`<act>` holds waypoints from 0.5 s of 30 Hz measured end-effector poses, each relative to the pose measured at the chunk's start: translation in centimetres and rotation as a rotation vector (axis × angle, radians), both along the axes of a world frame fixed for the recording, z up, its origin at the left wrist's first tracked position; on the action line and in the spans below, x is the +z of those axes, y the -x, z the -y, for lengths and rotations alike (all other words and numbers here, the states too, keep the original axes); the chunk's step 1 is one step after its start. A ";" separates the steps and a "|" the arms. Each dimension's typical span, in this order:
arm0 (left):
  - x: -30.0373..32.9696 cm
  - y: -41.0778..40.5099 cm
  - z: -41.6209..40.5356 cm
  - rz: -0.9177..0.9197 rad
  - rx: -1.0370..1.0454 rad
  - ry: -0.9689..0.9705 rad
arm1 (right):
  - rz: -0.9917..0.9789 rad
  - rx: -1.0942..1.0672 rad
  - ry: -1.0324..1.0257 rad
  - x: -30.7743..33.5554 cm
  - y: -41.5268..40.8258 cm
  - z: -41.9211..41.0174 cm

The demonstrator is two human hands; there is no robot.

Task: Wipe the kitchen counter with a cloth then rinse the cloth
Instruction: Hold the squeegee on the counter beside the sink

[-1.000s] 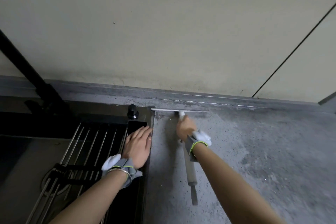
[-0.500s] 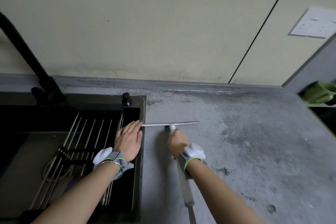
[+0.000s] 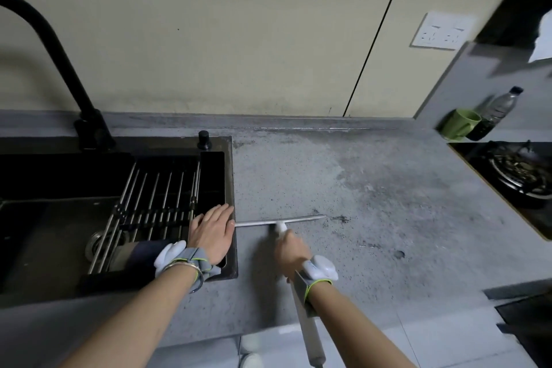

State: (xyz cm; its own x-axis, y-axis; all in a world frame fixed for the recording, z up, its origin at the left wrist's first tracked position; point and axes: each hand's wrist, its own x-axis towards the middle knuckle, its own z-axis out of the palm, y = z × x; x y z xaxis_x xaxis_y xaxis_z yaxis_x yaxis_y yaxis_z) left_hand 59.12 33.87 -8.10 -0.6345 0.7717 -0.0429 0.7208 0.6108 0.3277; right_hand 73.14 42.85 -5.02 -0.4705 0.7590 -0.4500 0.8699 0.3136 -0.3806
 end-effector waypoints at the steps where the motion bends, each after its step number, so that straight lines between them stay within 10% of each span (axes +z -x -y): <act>1: 0.1 -0.4 0.4 0.009 -0.004 0.007 | 0.001 -0.001 0.004 0.0 -0.4 0.4; 15: -0.5 1.0 -1.1 0.100 0.005 0.062 | -0.118 -0.074 0.039 -0.8 -2.4 0.8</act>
State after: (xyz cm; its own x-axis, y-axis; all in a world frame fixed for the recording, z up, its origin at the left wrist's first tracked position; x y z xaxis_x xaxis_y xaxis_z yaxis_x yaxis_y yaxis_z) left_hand 58.17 34.97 -8.63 -0.6286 0.7624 -0.1535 0.6833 0.6357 0.3592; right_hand 75.55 42.09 -5.77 -0.4655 0.7763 -0.4250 0.8386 0.2334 -0.4922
